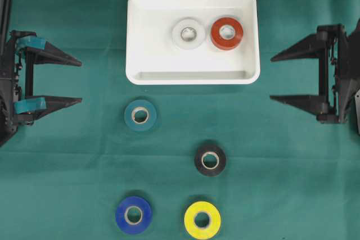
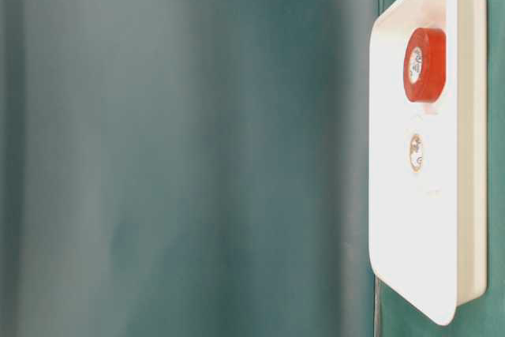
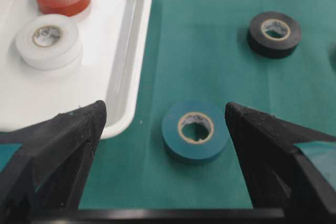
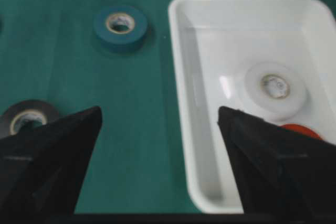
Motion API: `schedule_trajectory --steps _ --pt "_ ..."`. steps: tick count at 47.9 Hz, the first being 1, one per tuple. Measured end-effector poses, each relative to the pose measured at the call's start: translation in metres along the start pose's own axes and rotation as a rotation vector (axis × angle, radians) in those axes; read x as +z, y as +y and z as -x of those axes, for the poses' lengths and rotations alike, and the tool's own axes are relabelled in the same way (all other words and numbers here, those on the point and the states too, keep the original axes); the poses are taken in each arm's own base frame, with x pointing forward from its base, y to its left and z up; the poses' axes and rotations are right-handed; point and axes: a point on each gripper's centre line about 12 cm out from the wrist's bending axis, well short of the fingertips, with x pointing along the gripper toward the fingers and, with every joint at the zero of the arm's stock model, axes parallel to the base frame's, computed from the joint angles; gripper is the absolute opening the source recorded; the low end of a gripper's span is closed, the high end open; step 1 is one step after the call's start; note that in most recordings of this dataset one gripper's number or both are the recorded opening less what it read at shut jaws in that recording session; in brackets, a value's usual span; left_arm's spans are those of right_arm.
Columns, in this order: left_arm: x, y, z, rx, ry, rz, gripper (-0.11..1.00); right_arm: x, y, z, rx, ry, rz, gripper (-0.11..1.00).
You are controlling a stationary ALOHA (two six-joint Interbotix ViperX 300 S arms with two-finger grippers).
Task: Pick up the tape from a random location and place it into the white case.
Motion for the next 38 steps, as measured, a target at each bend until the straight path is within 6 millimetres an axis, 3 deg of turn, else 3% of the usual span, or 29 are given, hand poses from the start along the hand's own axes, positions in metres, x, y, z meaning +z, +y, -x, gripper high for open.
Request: schedule_trajectory --steps 12,38 --pt "-0.004 0.0 -0.004 -0.001 0.025 -0.001 0.96 -0.038 0.004 -0.014 0.056 0.011 -0.011 0.86" --pt "-0.007 0.0 -0.008 0.0 0.046 0.0 0.96 -0.044 -0.002 -0.024 0.044 0.022 -0.025 0.86"
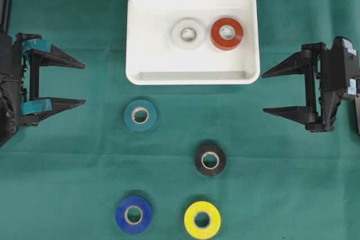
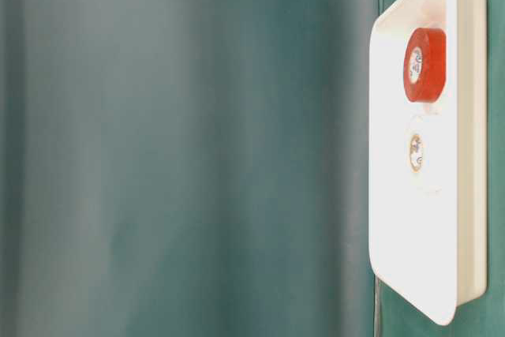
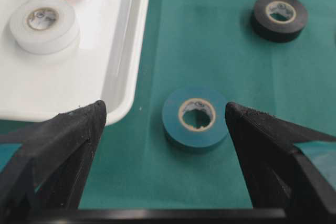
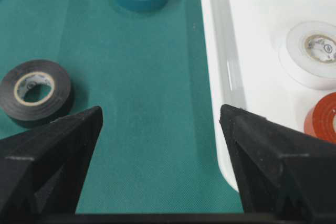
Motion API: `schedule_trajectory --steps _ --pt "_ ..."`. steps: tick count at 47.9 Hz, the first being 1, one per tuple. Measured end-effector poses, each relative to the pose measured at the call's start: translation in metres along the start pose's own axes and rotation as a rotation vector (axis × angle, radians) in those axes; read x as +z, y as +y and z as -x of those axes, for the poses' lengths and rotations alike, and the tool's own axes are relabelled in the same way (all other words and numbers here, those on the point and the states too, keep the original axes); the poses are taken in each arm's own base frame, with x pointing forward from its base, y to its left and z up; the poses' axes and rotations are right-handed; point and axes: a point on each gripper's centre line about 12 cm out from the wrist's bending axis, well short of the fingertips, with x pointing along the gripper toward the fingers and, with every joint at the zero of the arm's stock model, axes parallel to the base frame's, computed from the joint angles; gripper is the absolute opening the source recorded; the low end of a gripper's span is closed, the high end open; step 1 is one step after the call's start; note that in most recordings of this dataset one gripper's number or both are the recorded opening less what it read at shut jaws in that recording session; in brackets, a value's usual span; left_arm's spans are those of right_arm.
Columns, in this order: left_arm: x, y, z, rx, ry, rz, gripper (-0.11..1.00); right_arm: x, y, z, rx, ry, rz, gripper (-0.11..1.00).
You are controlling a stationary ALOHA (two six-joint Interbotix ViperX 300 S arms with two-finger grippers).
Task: Pick up the tape from a random location and place it into the white case.
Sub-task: 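Move the left gripper down toward the blue tape roll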
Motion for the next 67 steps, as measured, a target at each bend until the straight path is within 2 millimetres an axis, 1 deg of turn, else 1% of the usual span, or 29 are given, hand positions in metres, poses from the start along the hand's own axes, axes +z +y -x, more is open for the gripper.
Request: schedule_trajectory --steps 30,43,50,56,67 --pt "0.0 0.0 0.0 0.0 0.0 -0.002 0.96 0.0 0.0 0.0 -0.001 0.0 -0.001 0.86" --pt "0.0 -0.002 0.0 -0.01 0.0 0.031 0.96 0.0 0.0 0.0 -0.002 0.0 -0.001 0.86" --pt "0.0 -0.011 0.0 -0.052 0.003 0.068 0.96 0.001 0.0 0.0 -0.002 0.0 0.001 0.85" --pt "0.0 -0.024 0.001 -0.109 0.004 0.094 0.96 0.001 0.0 0.0 -0.002 0.0 0.001 0.85" --pt "0.002 -0.065 0.008 -0.305 -0.037 0.026 0.96 0.001 0.0 0.0 -0.002 0.0 0.001 0.85"
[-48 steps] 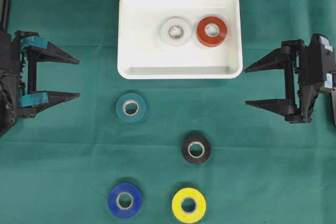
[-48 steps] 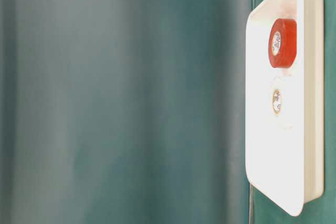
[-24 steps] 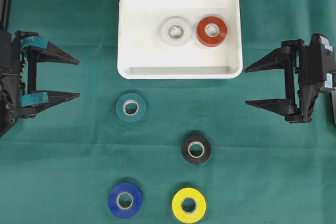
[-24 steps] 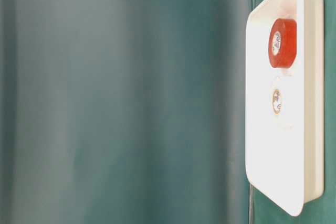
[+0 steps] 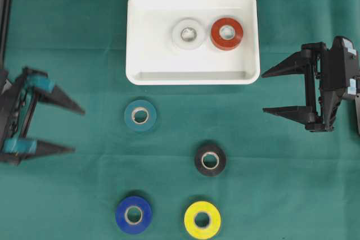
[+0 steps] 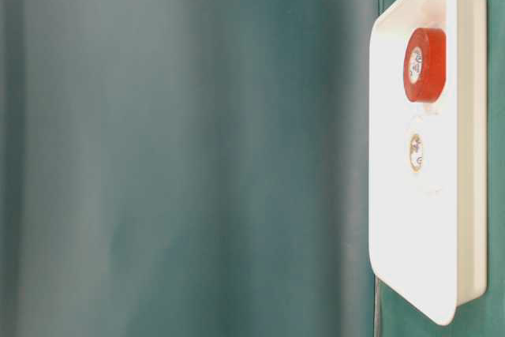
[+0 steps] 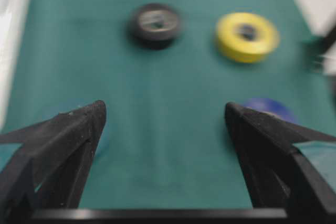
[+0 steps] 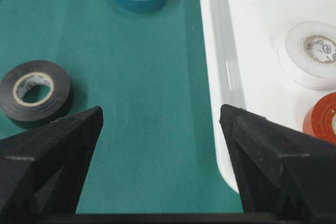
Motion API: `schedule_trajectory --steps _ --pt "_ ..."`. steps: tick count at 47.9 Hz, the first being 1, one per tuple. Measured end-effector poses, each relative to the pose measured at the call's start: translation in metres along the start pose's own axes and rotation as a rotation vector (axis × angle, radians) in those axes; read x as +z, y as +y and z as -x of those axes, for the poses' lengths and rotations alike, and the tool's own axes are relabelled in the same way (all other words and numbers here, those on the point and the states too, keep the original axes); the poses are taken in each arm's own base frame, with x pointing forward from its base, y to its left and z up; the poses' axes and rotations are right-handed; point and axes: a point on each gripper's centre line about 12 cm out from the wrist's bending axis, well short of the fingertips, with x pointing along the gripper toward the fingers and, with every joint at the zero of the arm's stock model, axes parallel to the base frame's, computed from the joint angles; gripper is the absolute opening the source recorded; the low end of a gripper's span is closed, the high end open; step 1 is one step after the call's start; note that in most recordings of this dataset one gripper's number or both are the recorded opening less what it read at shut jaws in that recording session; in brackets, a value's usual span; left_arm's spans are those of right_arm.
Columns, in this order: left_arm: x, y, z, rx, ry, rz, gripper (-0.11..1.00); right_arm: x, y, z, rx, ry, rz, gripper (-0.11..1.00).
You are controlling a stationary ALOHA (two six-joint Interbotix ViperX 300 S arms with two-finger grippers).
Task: Pick up the tape from a random location and place it into the white case.
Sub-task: 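Move the left gripper down toward the blue tape roll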
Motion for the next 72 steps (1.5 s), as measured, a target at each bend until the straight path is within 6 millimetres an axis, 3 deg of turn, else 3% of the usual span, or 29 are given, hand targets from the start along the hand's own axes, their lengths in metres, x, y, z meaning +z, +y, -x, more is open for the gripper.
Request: schedule_trajectory --steps 10,32,61,72 --pt "-0.007 -0.016 -0.007 -0.069 0.037 -0.022 0.96 0.0 0.0 0.0 0.001 -0.001 0.0 0.85" --pt "-0.006 -0.019 -0.02 -0.08 0.024 -0.023 0.96 0.0 0.0 0.0 0.0 0.0 -0.003 0.85" --pt "0.022 -0.049 -0.103 -0.114 0.118 -0.058 0.96 0.003 0.0 0.0 0.001 -0.006 -0.003 0.85" --pt "0.029 -0.059 -0.12 -0.131 0.13 -0.068 0.96 0.003 0.0 0.0 0.001 -0.008 -0.003 0.85"
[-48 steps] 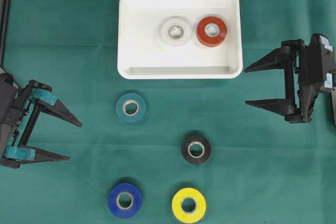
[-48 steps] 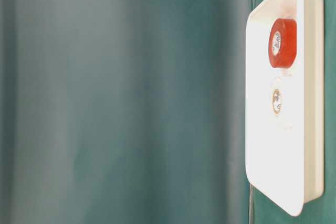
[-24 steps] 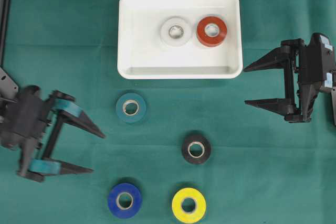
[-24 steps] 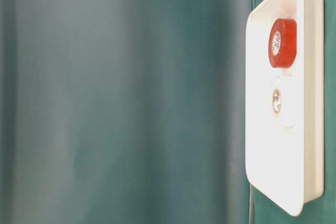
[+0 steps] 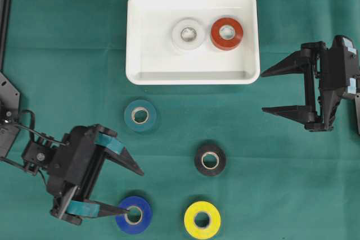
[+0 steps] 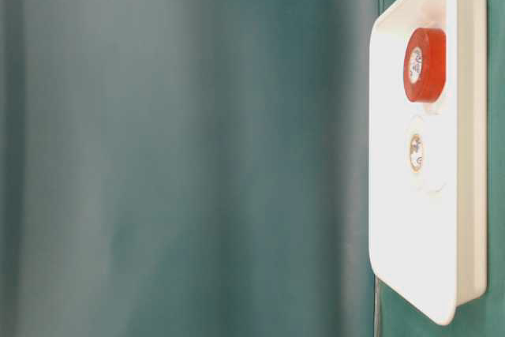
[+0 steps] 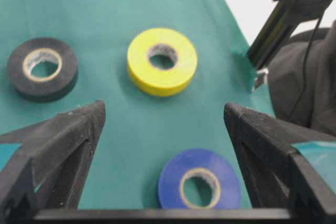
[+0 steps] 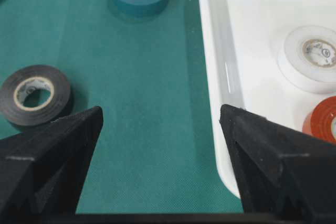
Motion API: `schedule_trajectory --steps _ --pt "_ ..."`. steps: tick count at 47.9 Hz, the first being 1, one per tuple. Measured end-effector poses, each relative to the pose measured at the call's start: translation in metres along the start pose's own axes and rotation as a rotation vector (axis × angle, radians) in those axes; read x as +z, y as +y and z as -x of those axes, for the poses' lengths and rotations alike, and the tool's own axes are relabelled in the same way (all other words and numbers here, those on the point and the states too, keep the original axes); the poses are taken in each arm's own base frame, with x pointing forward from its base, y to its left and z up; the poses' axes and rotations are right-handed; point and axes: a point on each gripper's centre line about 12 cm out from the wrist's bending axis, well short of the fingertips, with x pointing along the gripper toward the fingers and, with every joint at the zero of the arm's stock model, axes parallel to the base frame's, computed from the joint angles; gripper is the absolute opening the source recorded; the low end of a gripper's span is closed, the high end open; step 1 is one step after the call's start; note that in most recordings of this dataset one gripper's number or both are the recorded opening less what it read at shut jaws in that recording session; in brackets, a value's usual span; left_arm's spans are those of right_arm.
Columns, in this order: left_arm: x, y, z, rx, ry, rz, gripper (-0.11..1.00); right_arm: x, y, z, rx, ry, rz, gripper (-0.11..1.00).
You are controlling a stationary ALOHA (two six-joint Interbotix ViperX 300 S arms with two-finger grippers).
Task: Pick up the tape from a random location and place it into the white case.
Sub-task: 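Move the left gripper down toward the blue tape roll, then lower the left gripper fingers into the blue roll's hole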
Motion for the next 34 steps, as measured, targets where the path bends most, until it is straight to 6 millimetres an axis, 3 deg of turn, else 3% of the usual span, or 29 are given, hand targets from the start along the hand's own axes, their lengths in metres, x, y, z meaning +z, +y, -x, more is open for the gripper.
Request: schedule_trajectory --steps 34 --pt "0.0011 -0.0002 -0.0085 0.006 0.044 0.002 0.96 -0.0003 0.0 -0.0002 0.0 0.002 0.0 0.85"
